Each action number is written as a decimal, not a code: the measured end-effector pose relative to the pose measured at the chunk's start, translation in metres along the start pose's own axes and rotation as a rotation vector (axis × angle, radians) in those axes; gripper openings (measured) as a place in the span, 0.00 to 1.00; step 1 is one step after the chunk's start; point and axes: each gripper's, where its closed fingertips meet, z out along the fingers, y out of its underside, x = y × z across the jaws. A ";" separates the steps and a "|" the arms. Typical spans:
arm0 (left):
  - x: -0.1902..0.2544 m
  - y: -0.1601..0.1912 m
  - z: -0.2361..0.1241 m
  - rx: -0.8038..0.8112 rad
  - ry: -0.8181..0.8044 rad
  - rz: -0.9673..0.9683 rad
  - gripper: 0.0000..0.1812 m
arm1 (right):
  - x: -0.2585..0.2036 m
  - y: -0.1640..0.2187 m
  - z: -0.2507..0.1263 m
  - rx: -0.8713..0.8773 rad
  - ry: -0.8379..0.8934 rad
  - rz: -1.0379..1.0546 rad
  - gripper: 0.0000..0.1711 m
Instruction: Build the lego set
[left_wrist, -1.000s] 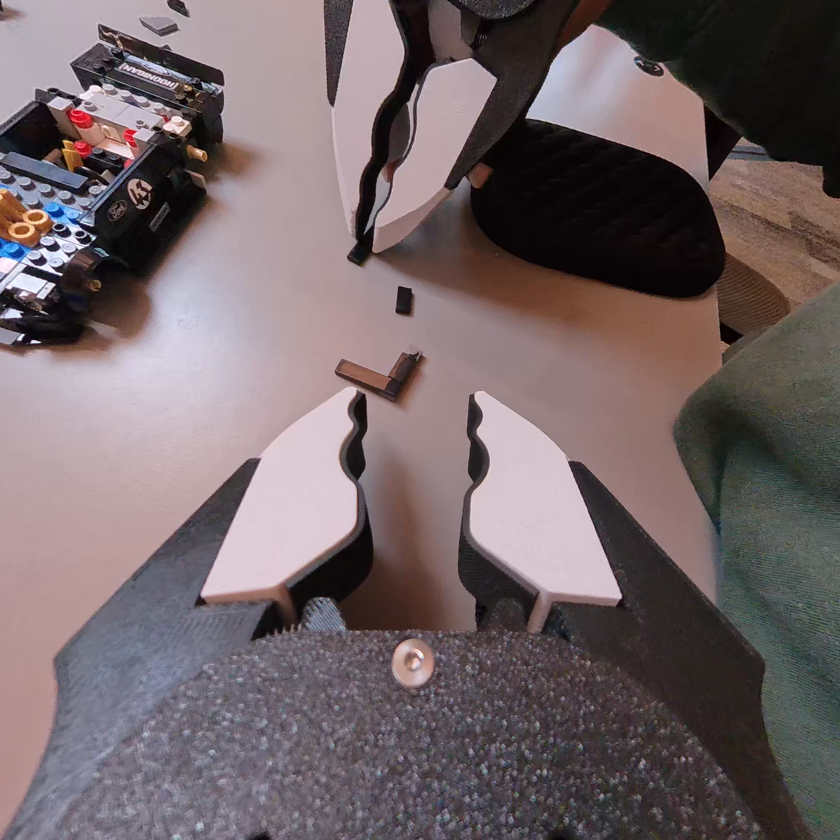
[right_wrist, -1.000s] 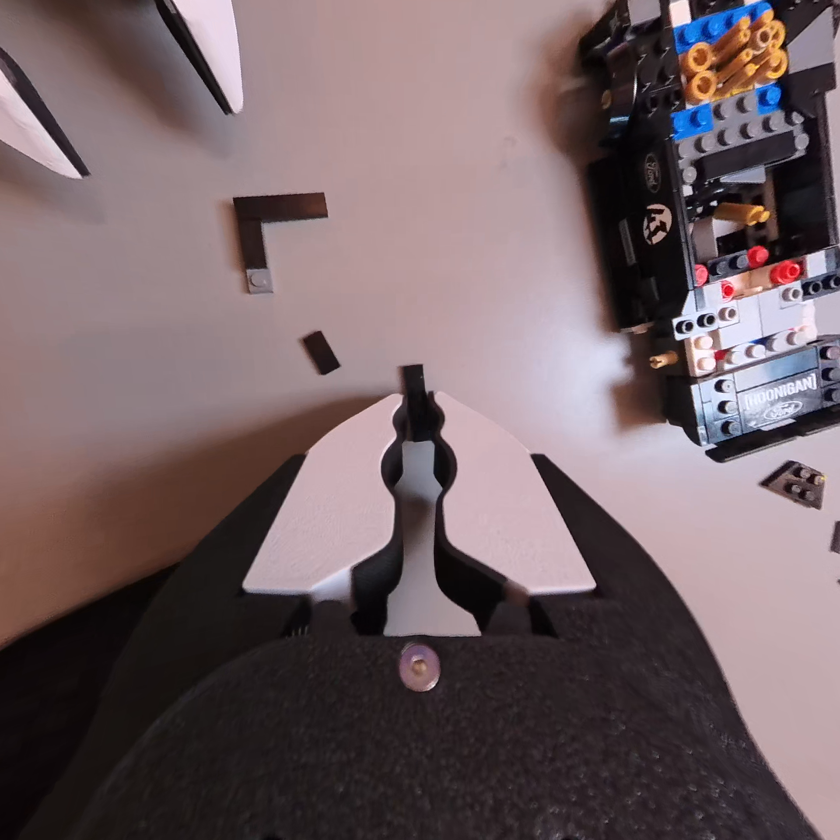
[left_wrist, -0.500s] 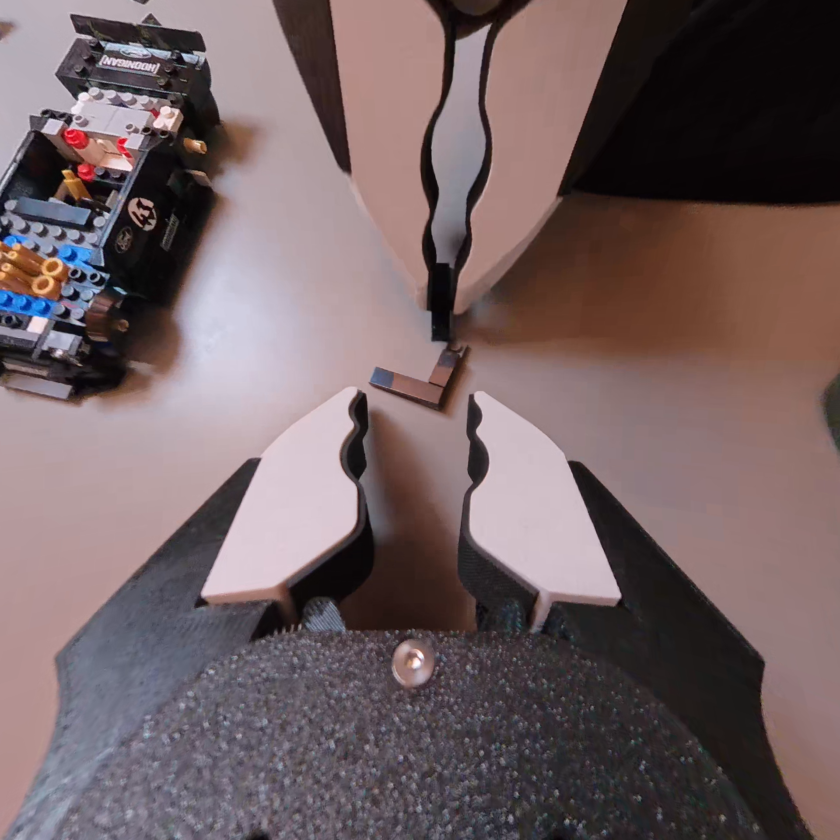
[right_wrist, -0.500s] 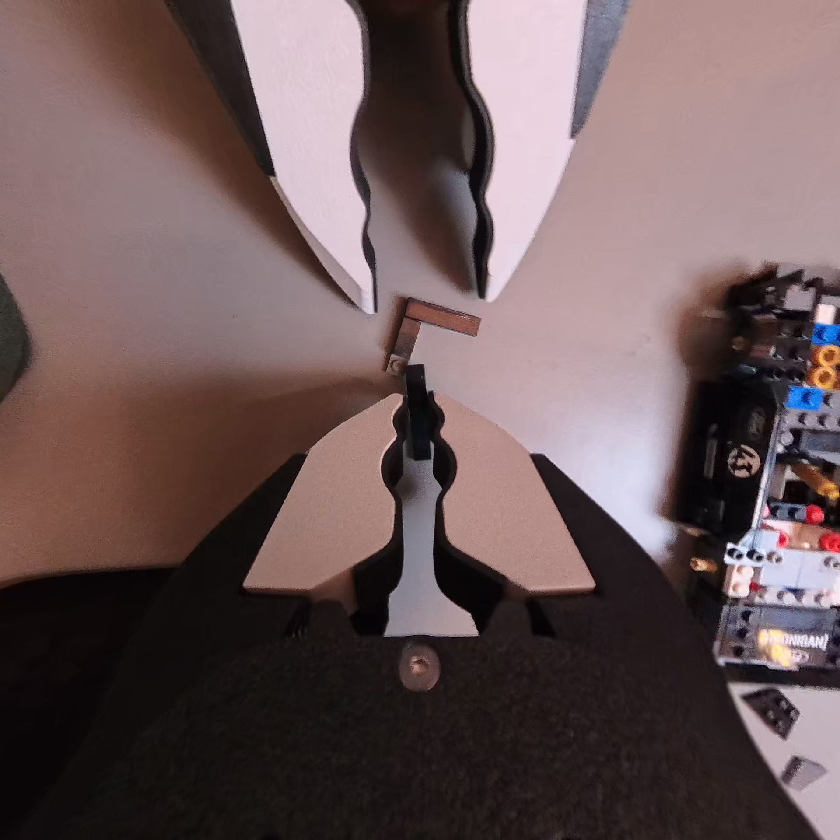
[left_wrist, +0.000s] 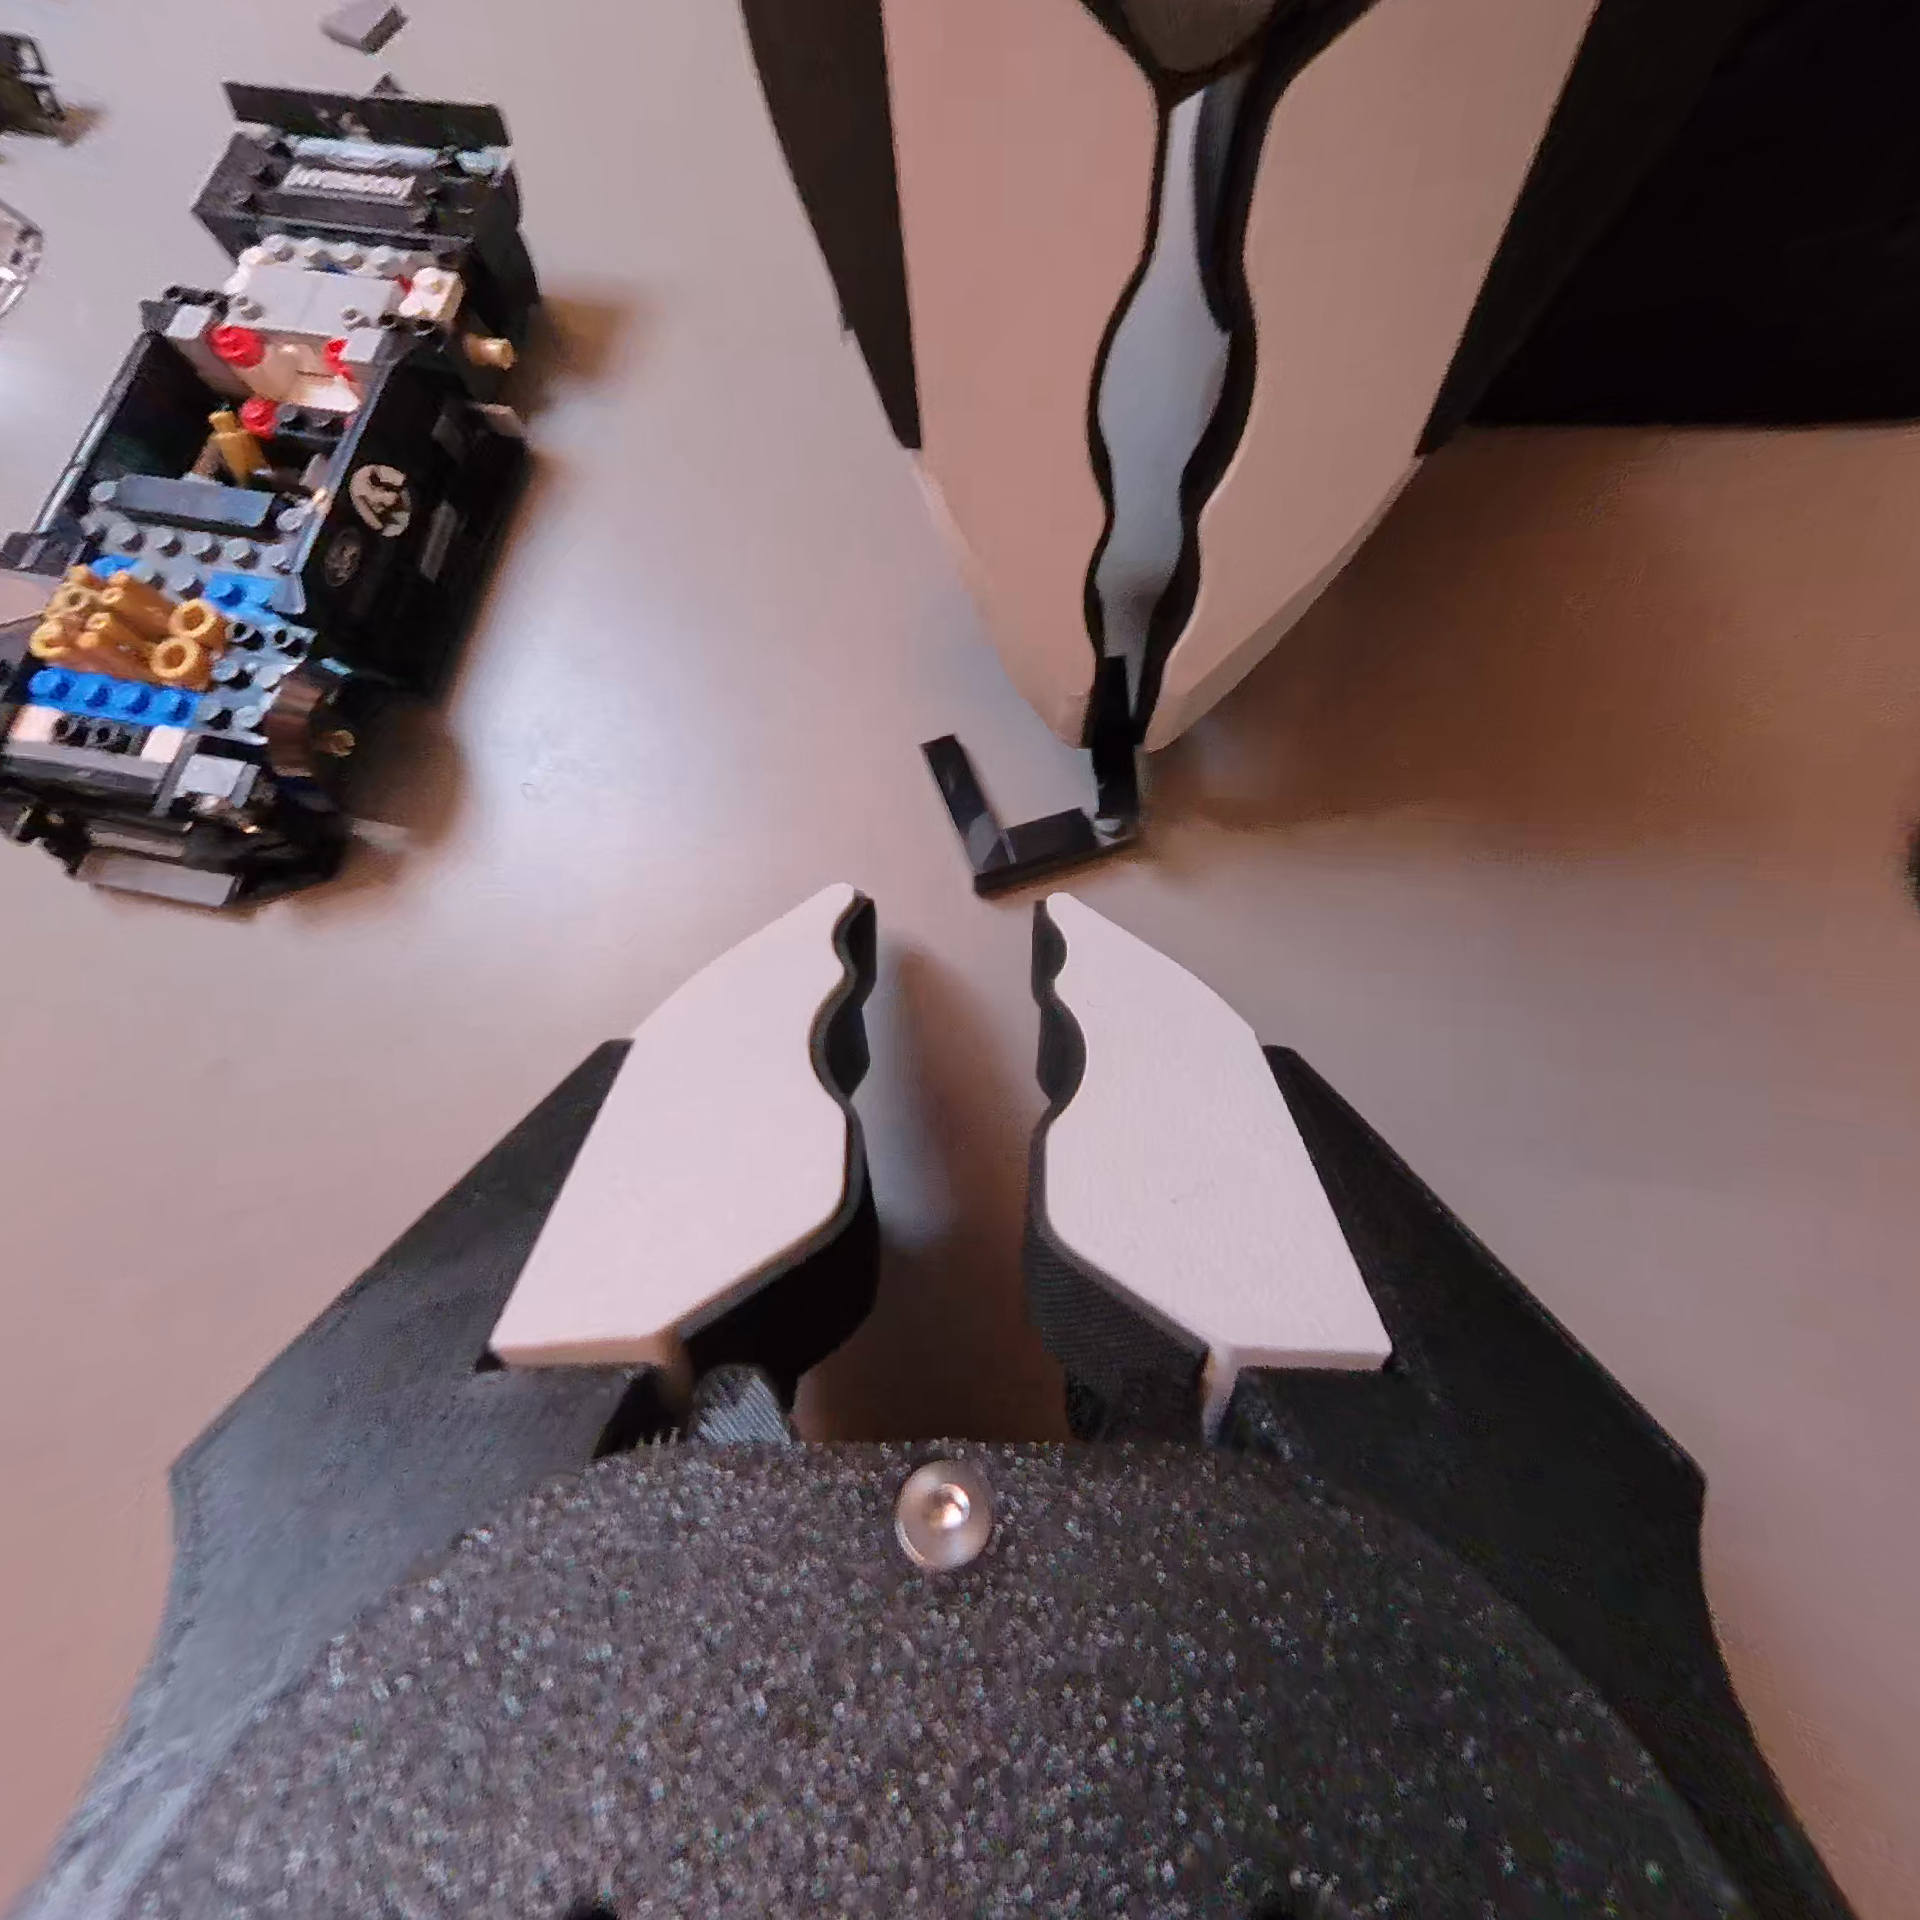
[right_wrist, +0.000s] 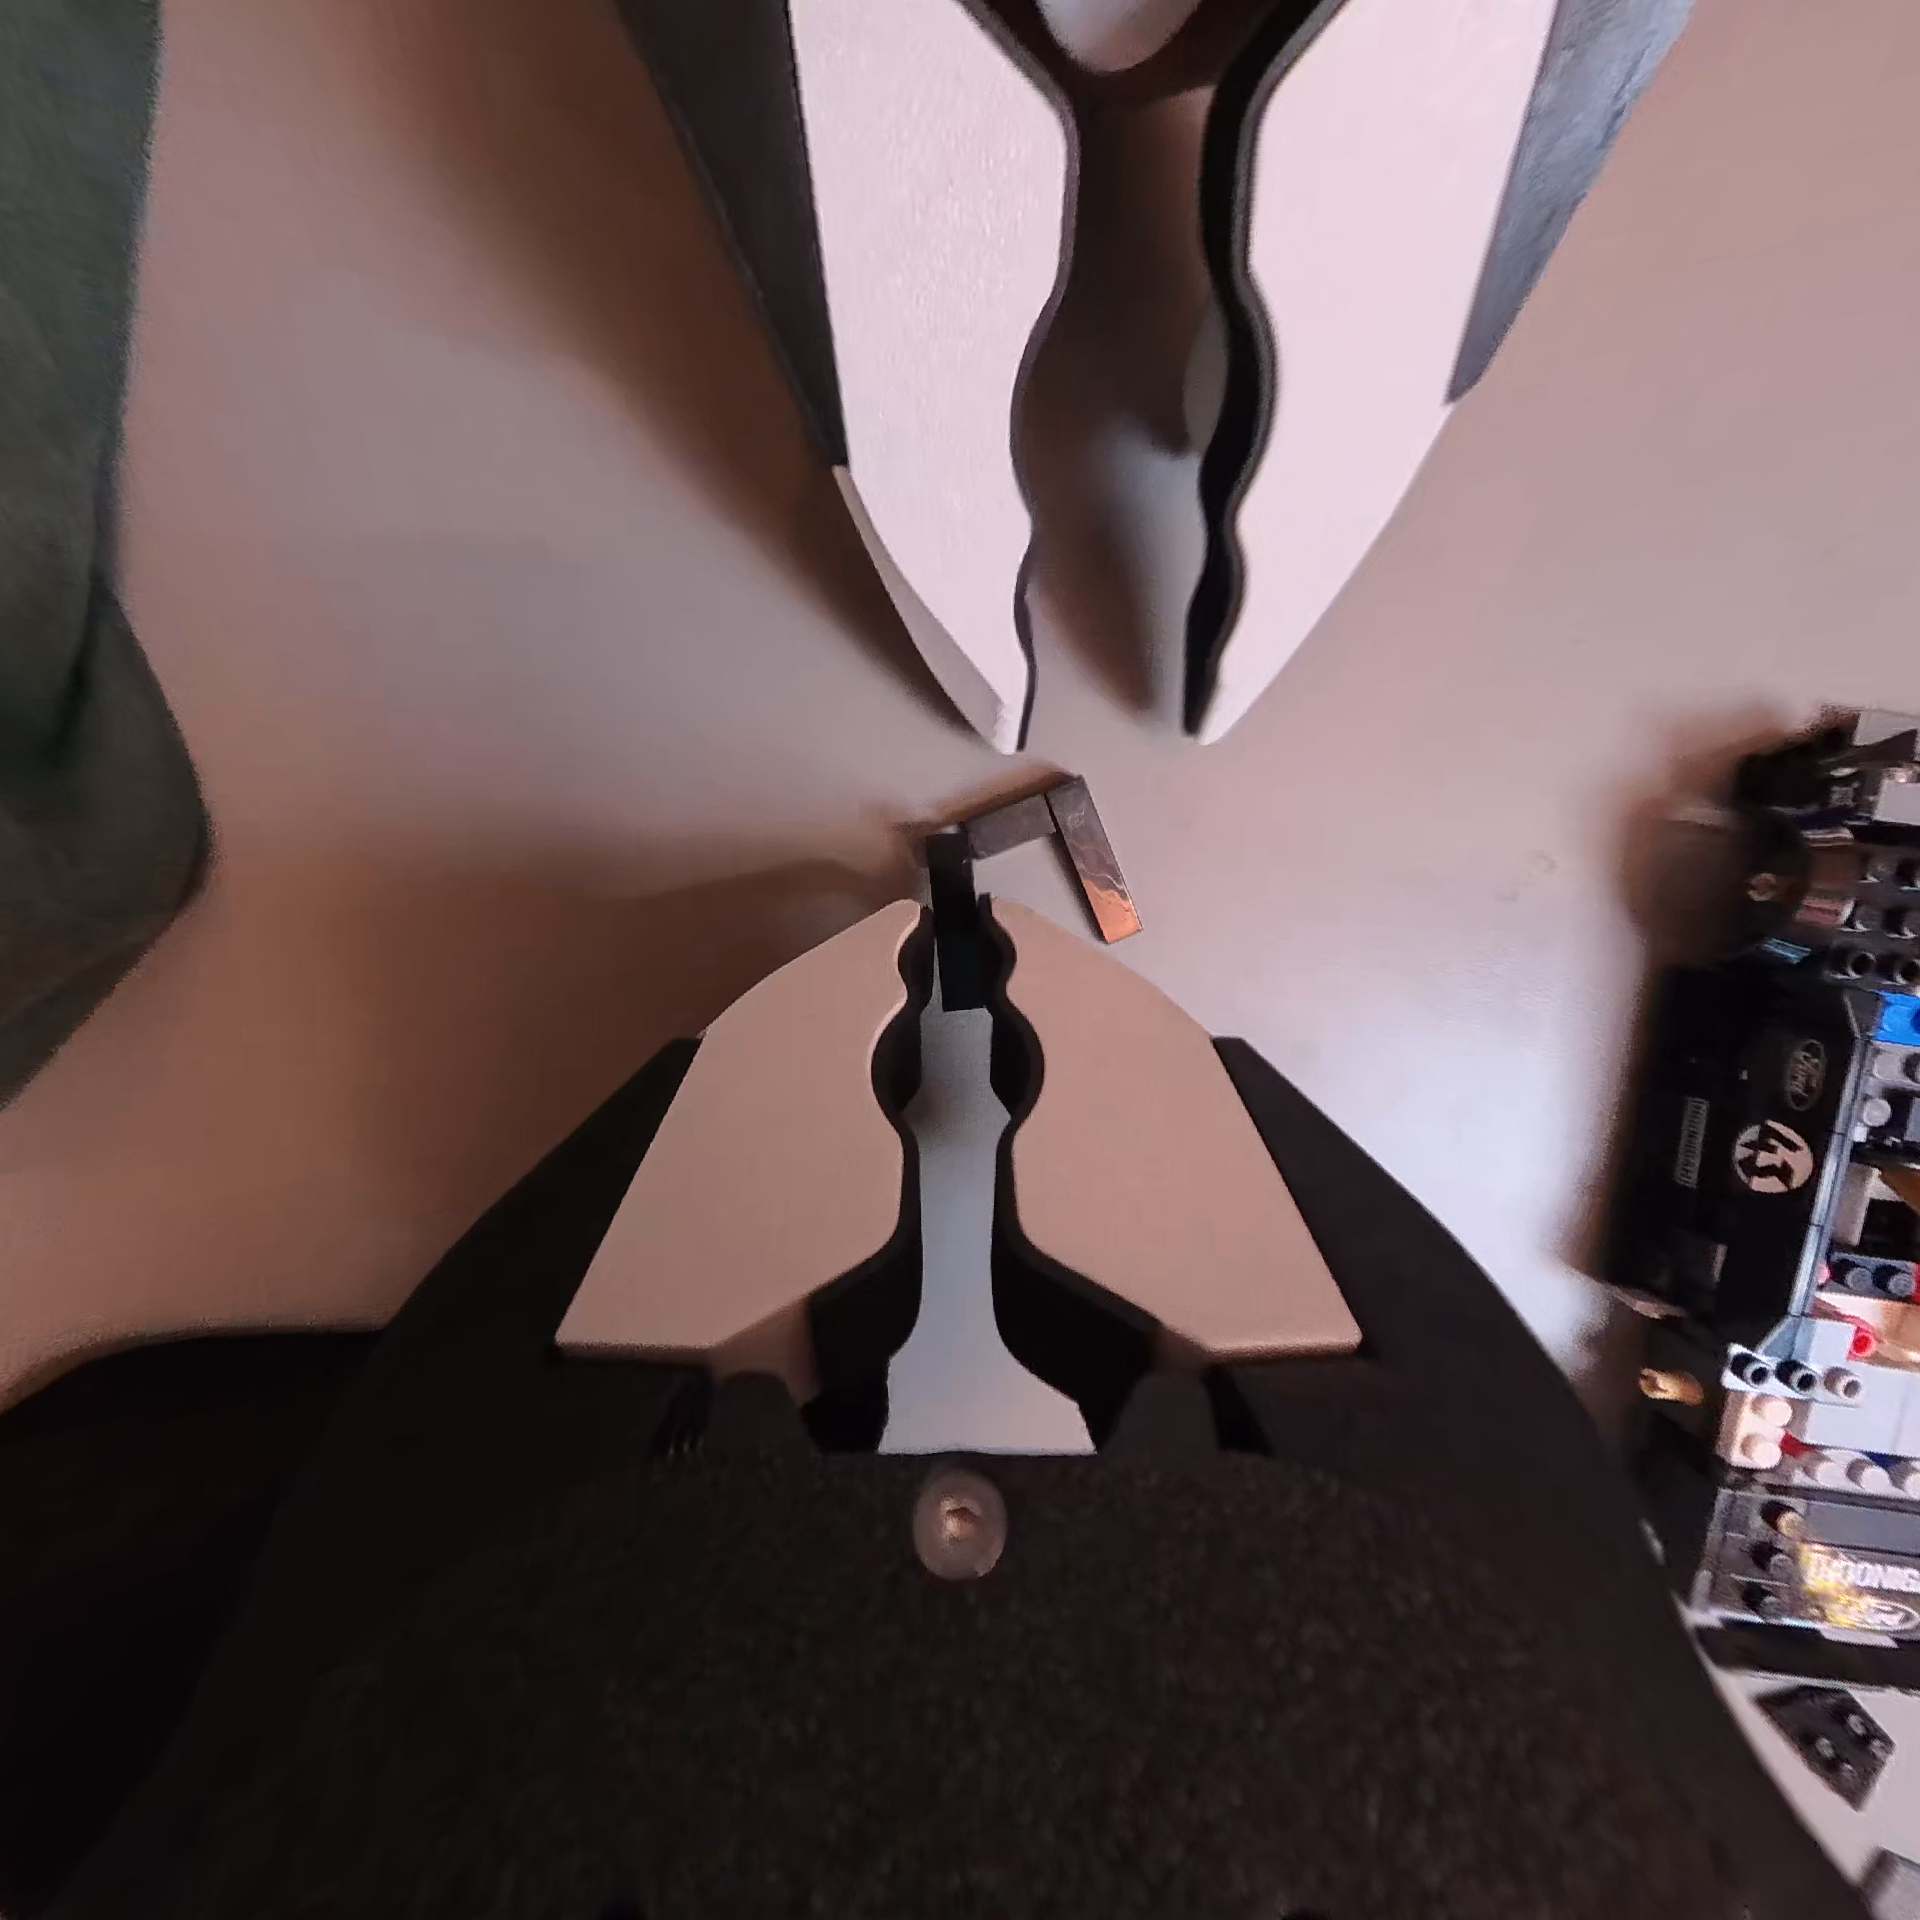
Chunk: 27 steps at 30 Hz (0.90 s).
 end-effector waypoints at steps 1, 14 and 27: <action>0.003 -0.001 0.000 0.008 0.014 0.004 0.15 | 0.000 -0.001 0.000 0.006 0.007 -0.001 0.04; 0.023 -0.004 0.000 0.019 0.057 0.043 0.07 | 0.002 0.000 0.008 -0.027 0.033 -0.040 0.04; 0.028 -0.017 0.001 0.070 0.023 0.058 0.00 | 0.002 -0.002 0.010 -0.023 0.053 0.020 0.04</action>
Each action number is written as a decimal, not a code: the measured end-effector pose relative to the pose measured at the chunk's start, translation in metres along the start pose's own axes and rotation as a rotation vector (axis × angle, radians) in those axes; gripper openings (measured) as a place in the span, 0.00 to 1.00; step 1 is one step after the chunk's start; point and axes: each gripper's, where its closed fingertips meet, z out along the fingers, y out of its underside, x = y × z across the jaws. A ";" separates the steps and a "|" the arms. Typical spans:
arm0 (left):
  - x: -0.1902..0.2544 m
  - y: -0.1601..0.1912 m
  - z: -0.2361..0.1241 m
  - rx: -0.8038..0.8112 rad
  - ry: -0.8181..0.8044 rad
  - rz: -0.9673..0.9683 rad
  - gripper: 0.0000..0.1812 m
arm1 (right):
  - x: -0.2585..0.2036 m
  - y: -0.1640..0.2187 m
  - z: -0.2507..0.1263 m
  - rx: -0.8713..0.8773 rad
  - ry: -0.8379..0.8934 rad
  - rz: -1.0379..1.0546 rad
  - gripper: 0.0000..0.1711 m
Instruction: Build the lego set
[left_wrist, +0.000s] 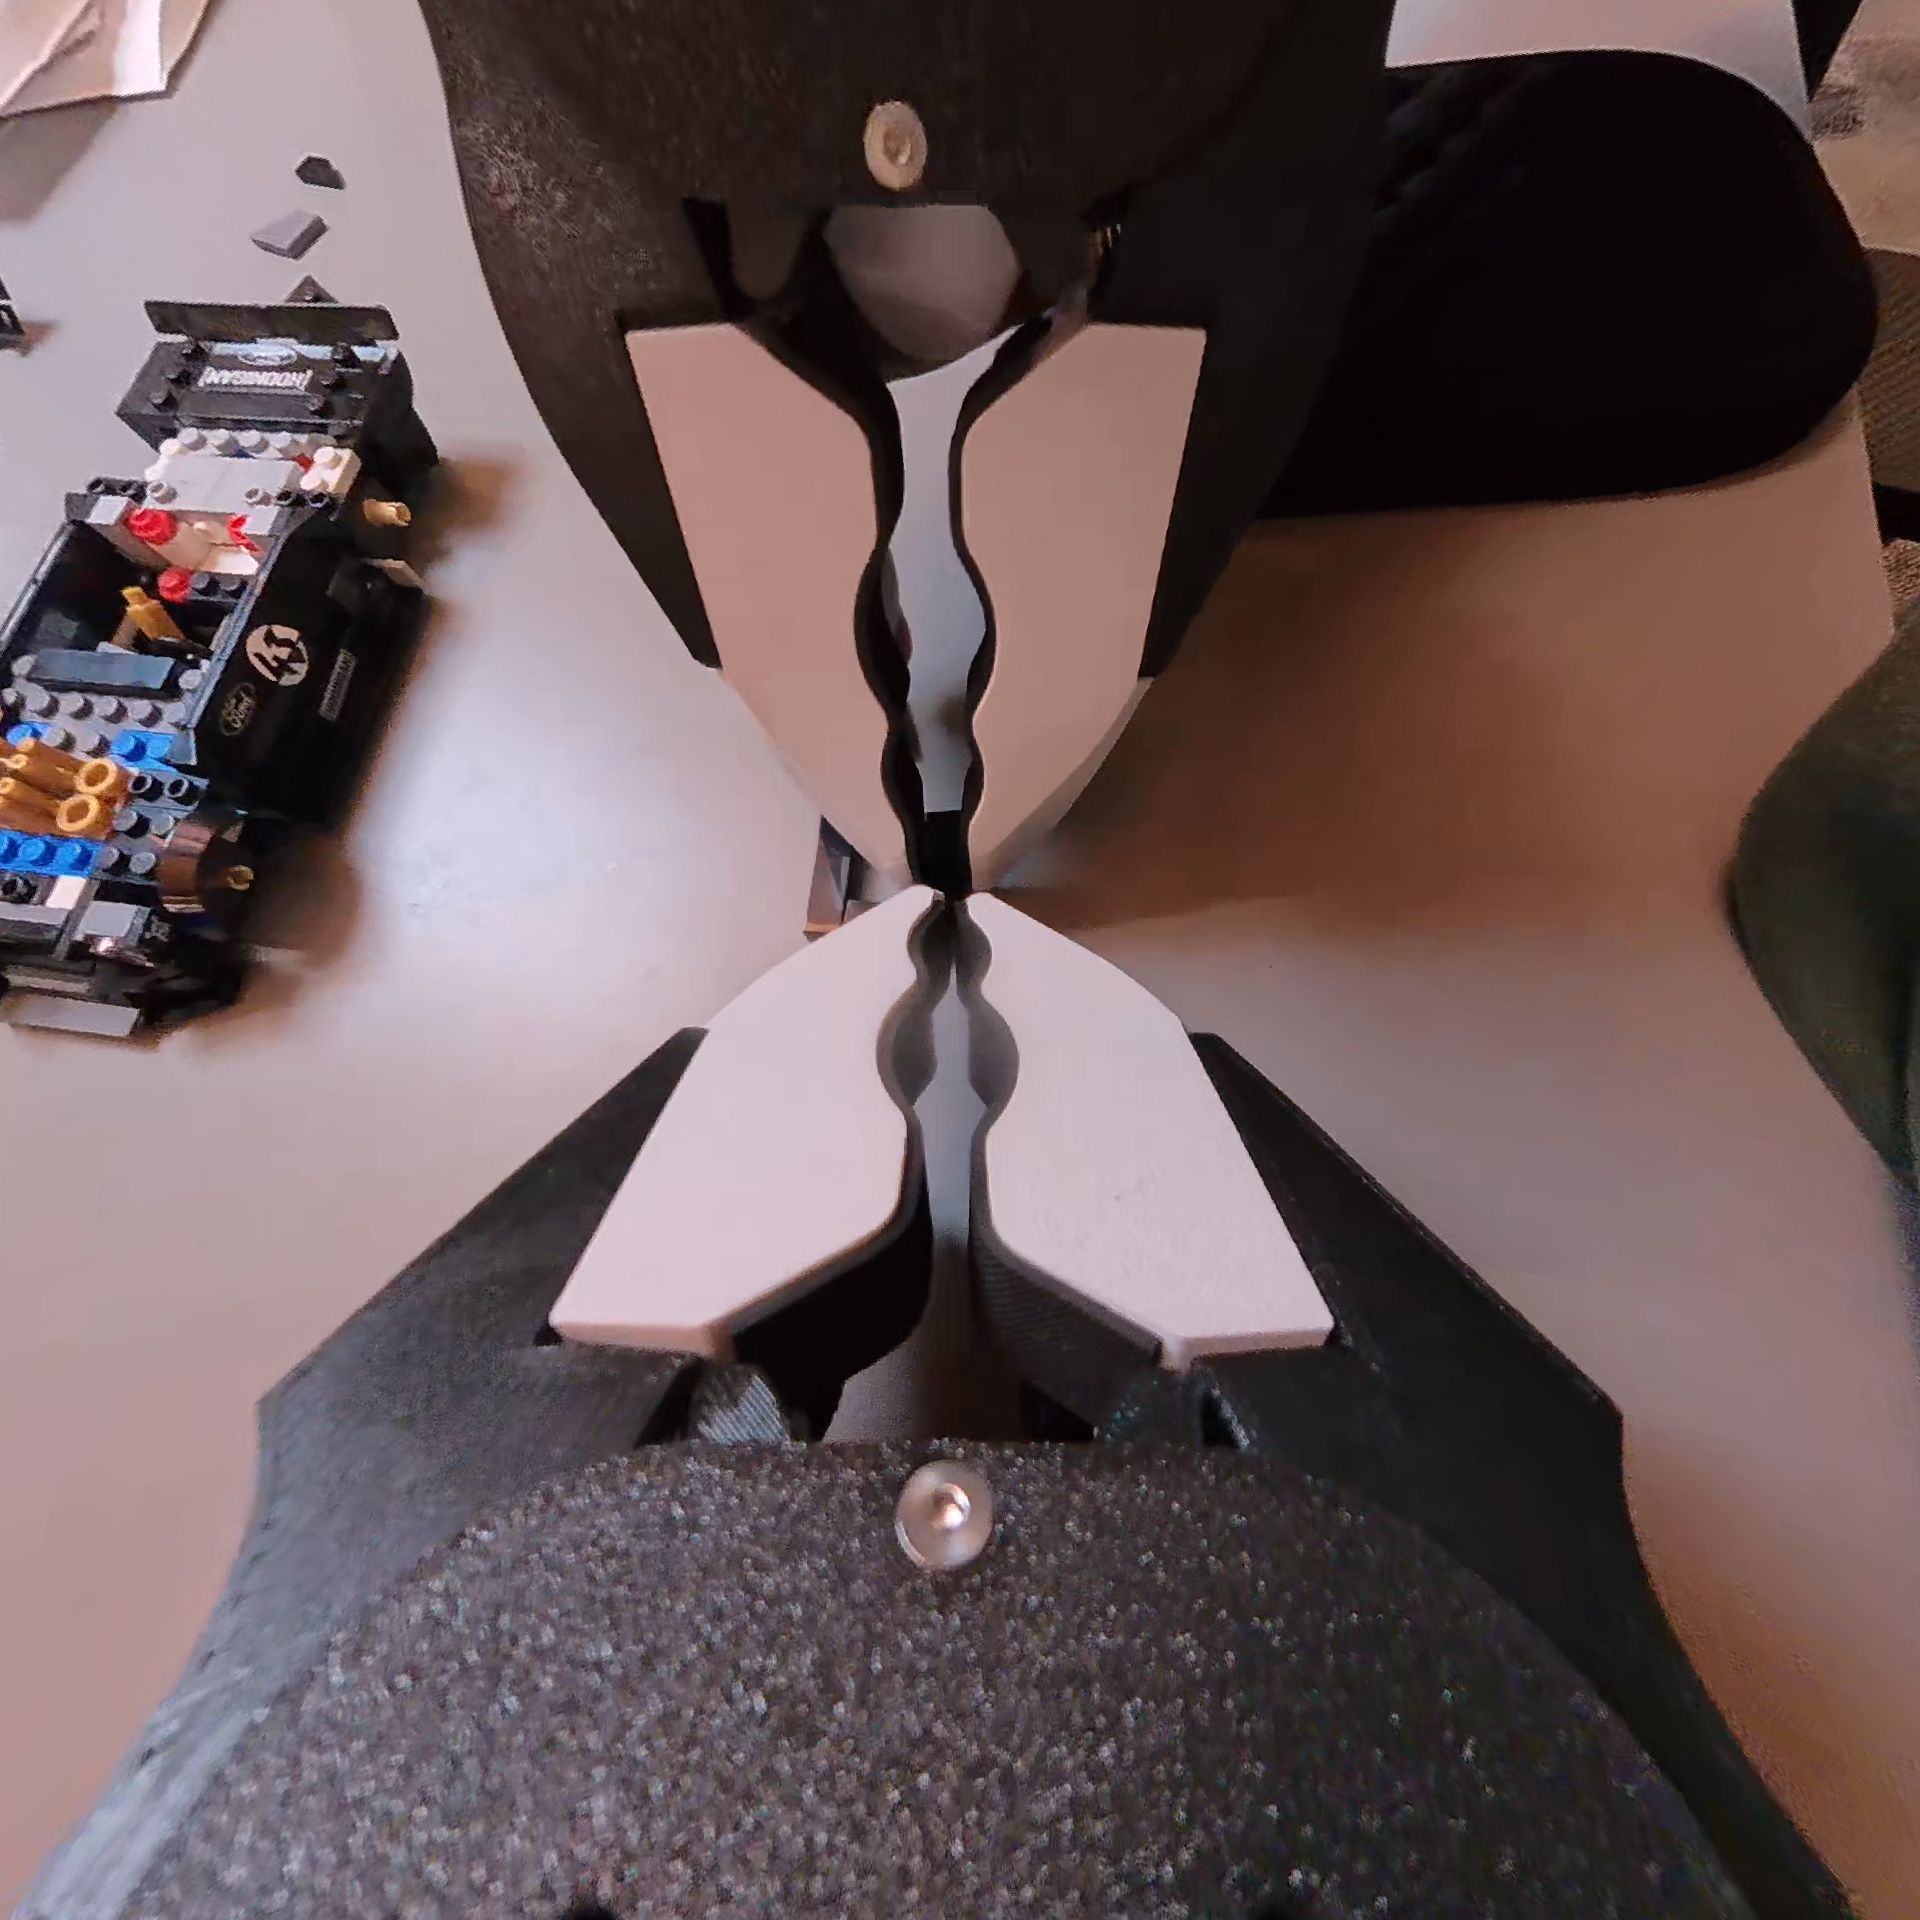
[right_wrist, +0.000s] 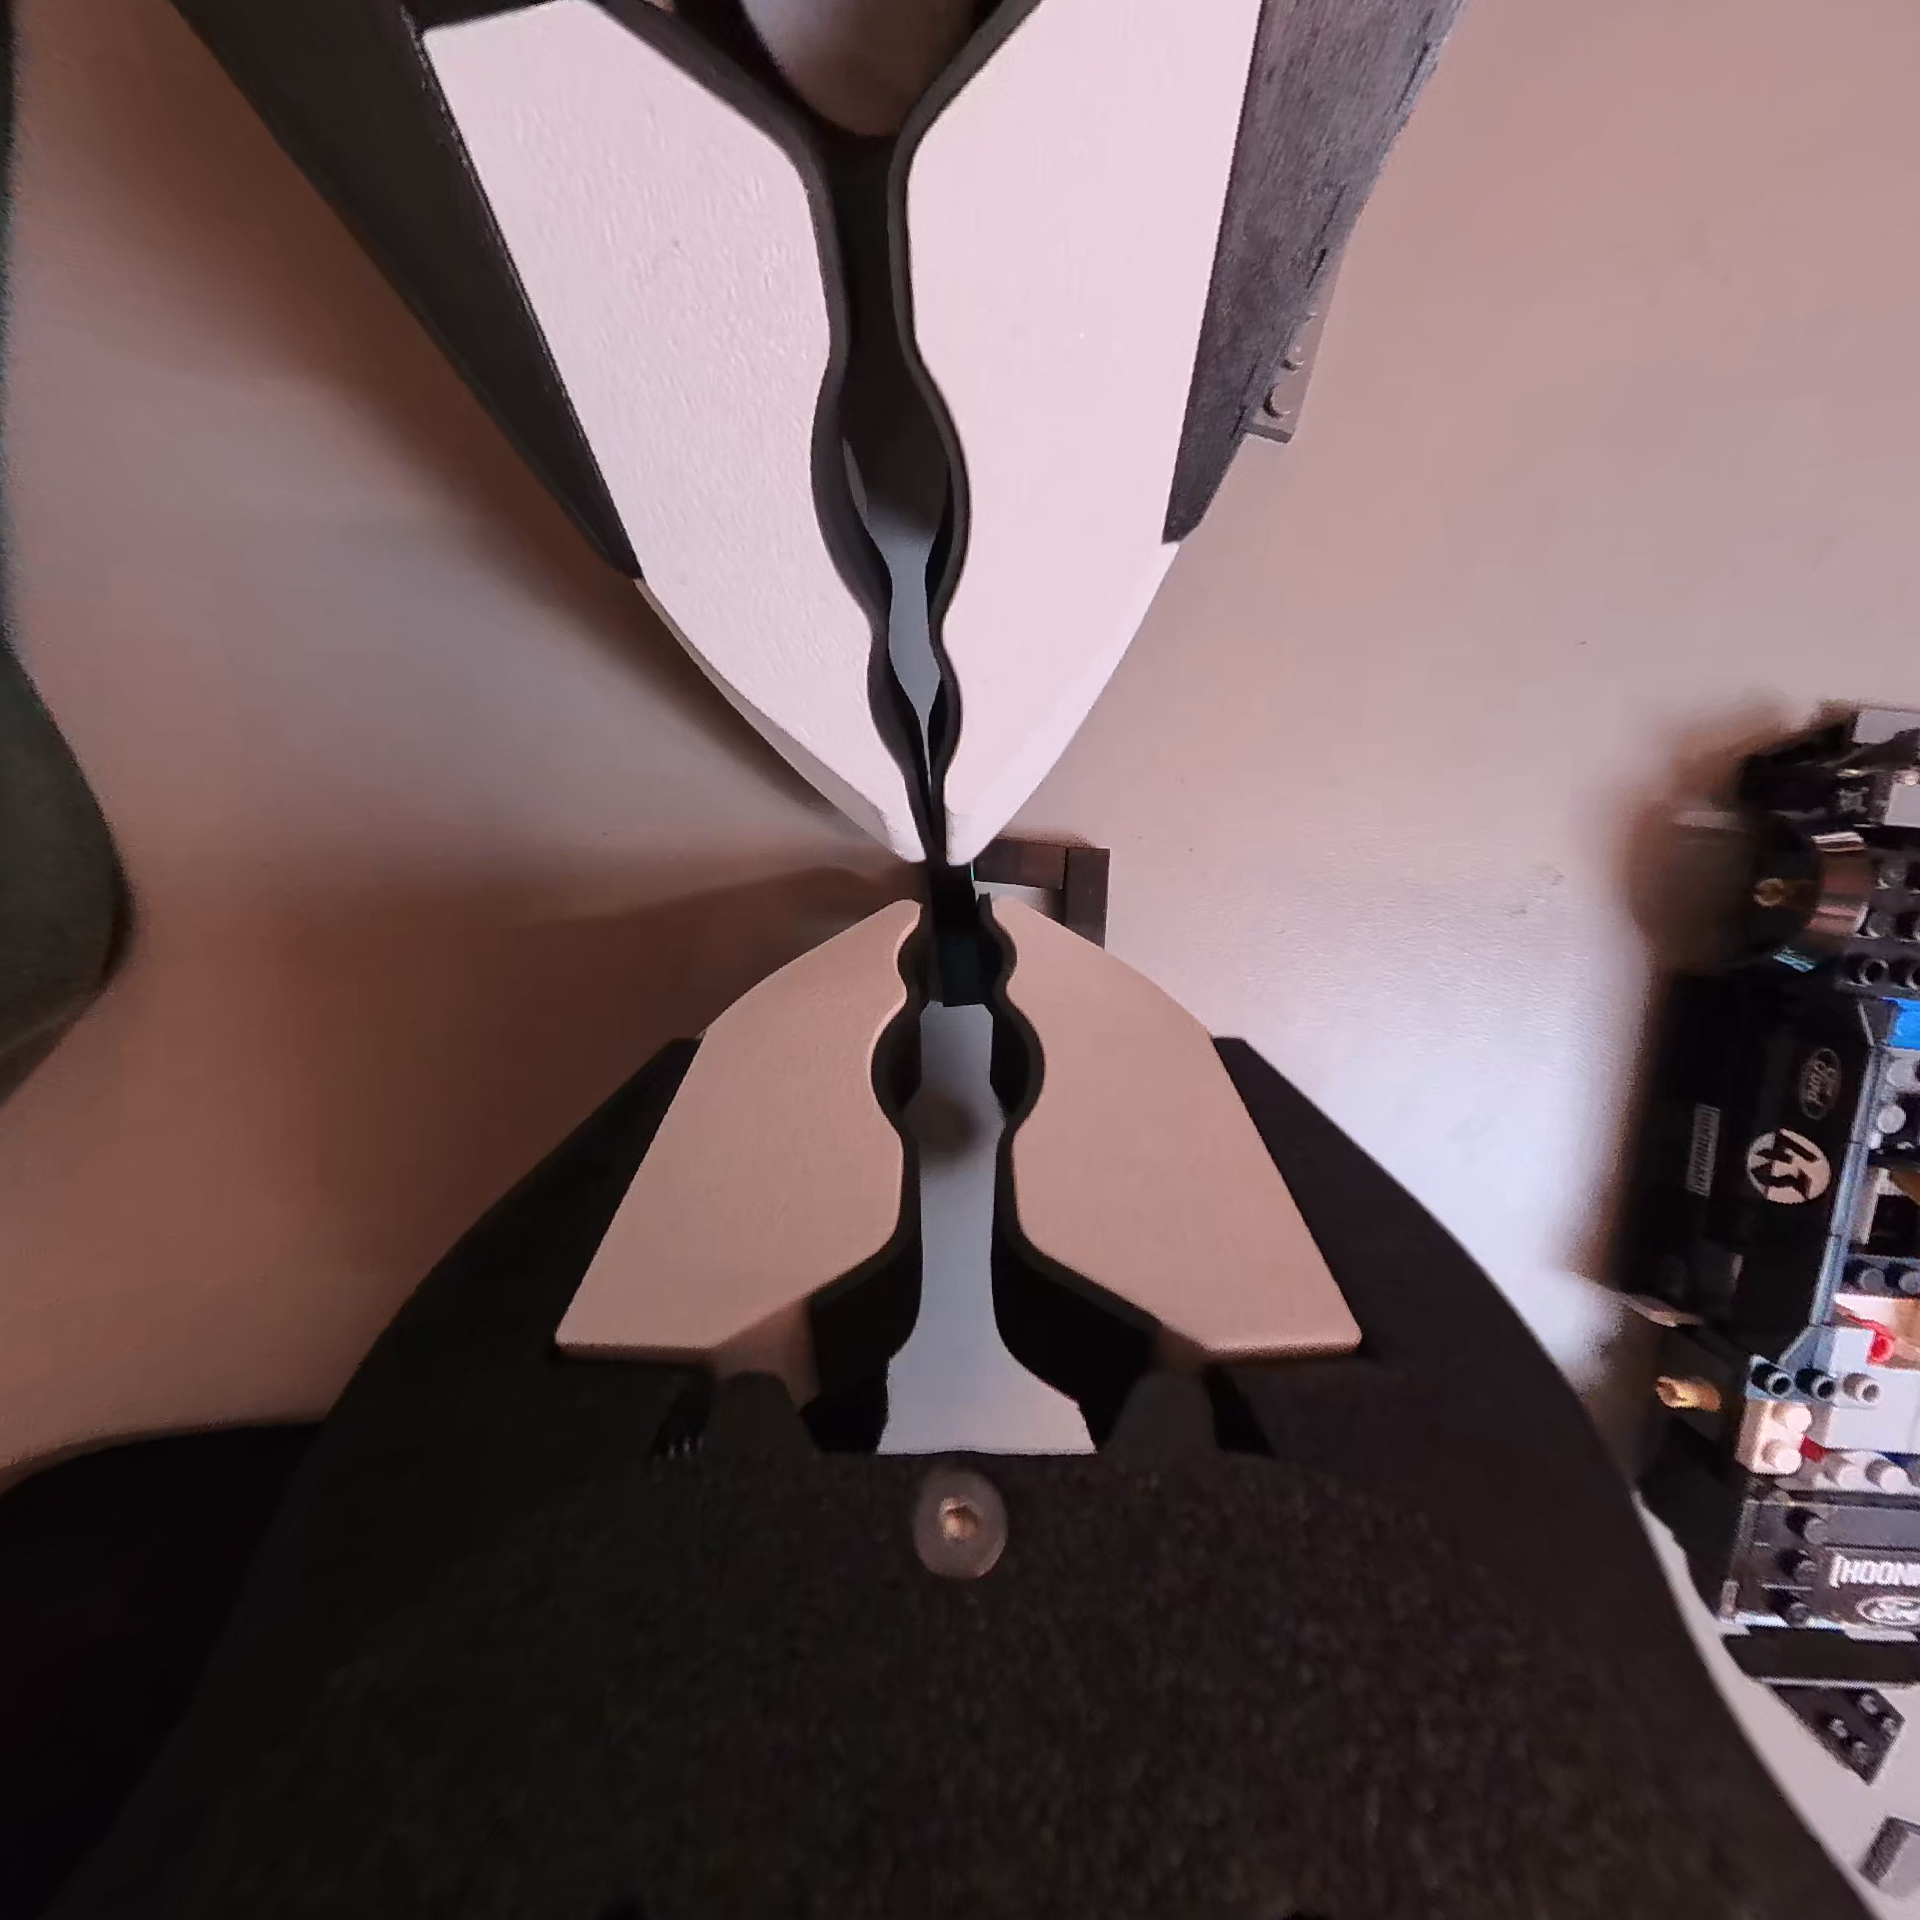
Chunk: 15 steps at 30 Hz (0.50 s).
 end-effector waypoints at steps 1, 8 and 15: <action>-0.001 0.001 0.000 -0.009 -0.007 0.002 0.00 | 0.000 0.000 0.000 -0.003 0.003 0.009 0.04; -0.010 0.011 -0.005 -0.035 -0.019 -0.036 0.00 | 0.001 0.001 -0.001 -0.031 0.029 0.140 0.04; -0.003 0.009 -0.004 -0.028 0.006 -0.016 0.00 | -0.002 0.000 -0.001 -0.029 0.059 0.213 0.04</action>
